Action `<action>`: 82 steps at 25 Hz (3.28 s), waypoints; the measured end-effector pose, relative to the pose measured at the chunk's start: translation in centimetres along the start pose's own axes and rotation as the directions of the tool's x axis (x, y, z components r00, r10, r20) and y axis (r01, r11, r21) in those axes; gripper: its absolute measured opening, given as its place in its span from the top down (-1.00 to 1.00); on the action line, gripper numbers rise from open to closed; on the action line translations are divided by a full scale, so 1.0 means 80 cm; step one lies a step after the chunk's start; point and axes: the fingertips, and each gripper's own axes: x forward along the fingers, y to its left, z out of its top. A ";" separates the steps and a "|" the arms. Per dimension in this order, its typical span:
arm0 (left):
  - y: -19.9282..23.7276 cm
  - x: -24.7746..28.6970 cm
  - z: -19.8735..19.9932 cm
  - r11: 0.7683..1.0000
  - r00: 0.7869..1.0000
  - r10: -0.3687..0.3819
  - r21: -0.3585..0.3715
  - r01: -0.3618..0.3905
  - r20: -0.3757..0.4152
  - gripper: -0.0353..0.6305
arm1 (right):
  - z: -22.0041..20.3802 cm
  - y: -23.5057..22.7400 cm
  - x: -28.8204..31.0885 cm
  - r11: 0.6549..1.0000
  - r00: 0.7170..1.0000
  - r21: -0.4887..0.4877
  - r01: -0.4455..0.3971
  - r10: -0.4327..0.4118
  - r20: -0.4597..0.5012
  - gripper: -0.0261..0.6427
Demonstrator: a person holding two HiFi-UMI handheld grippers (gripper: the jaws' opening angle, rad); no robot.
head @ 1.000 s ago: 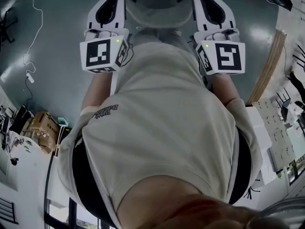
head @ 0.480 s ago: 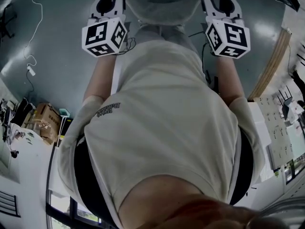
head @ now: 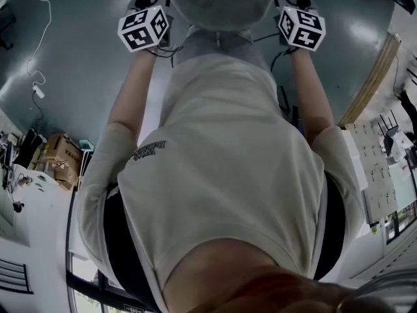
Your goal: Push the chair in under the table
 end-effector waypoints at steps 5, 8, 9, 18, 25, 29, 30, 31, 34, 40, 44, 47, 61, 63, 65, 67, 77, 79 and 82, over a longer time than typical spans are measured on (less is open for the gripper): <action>0.032 0.043 -0.044 0.996 0.993 0.000 -0.089 -0.010 -0.115 0.43 | -0.054 -0.025 0.049 0.996 0.995 0.086 0.027 -0.019 -0.094 0.14; 0.034 0.066 -0.077 0.991 0.983 -0.010 -0.131 -0.014 -0.184 0.40 | -0.086 -0.041 0.071 0.994 0.988 0.093 0.051 -0.036 -0.153 0.08; 0.036 0.073 -0.088 0.989 0.979 -0.007 -0.144 -0.023 -0.201 0.40 | -0.097 -0.046 0.077 0.994 0.985 0.095 0.059 -0.042 -0.168 0.07; 0.057 0.119 -0.156 0.965 0.945 0.004 -0.248 -0.089 -0.326 0.35 | -0.171 -0.068 0.120 0.986 0.955 0.141 0.087 -0.042 -0.294 0.01; 0.067 0.147 -0.200 0.929 0.913 -0.001 -0.338 -0.150 -0.407 0.31 | -0.231 -0.072 0.141 0.966 0.914 0.219 0.134 -0.035 -0.404 -0.05; 0.066 0.156 -0.209 0.921 0.906 -0.001 -0.353 -0.164 -0.424 0.31 | -0.243 -0.066 0.147 0.954 0.910 0.269 0.135 -0.012 -0.414 -0.05; 0.065 0.158 -0.210 0.923 0.904 0.001 -0.347 -0.166 -0.428 0.31 | -0.244 -0.067 0.148 0.953 0.909 0.273 0.132 -0.007 -0.417 -0.05; 0.064 0.159 -0.212 0.925 0.902 0.003 -0.342 -0.167 -0.431 0.31 | -0.245 -0.067 0.149 0.951 0.907 0.279 0.130 -0.001 -0.421 -0.05; 0.062 0.161 -0.216 0.930 0.898 0.003 -0.329 -0.165 -0.441 0.30 | -0.253 -0.066 0.154 0.943 0.900 0.309 0.127 0.022 -0.435 -0.05; 0.061 0.173 -0.221 0.948 0.884 0.031 -0.266 -0.174 -0.467 0.31 | -0.265 -0.059 0.174 0.922 0.888 0.374 0.102 0.085 -0.452 0.11; 0.061 0.174 -0.221 0.953 0.881 0.040 -0.248 -0.176 -0.472 0.35 | -0.266 -0.058 0.175 0.925 0.883 0.369 0.092 0.095 -0.461 0.20; 0.063 0.175 -0.221 0.954 0.876 0.042 -0.241 -0.178 -0.481 0.37 | -0.267 -0.058 0.177 0.932 0.874 0.345 0.110 0.074 -0.479 0.28; 0.081 0.174 -0.208 0.961 0.859 0.091 -0.181 -0.207 -0.504 0.41 | -0.254 -0.053 0.183 0.932 0.879 0.329 0.154 0.023 -0.476 0.42; 0.085 0.177 -0.198 0.959 0.868 0.093 -0.190 -0.209 -0.488 0.42 | -0.248 -0.053 0.187 0.926 0.884 0.341 0.161 0.019 -0.467 0.42; 0.087 0.182 -0.188 0.959 0.874 0.093 -0.194 -0.208 -0.476 0.43 | -0.240 -0.055 0.191 0.920 0.891 0.354 0.168 0.012 -0.455 0.43; 0.086 0.185 -0.183 0.960 0.874 0.088 -0.193 -0.202 -0.478 0.43 | -0.235 -0.058 0.192 0.916 0.894 0.360 0.174 0.007 -0.448 0.44; 0.091 0.211 -0.133 0.960 0.889 0.096 -0.195 -0.202 -0.447 0.43 | -0.189 -0.075 0.219 0.919 0.903 0.354 0.174 -0.006 -0.429 0.44; 0.092 0.218 -0.119 0.960 0.891 0.097 -0.195 -0.202 -0.444 0.43 | -0.177 -0.079 0.227 0.917 0.904 0.357 0.175 -0.006 -0.428 0.44; 0.093 0.234 -0.098 0.960 0.892 0.101 -0.194 -0.204 -0.441 0.43 | -0.159 -0.089 0.241 0.914 0.906 0.366 0.173 -0.002 -0.424 0.43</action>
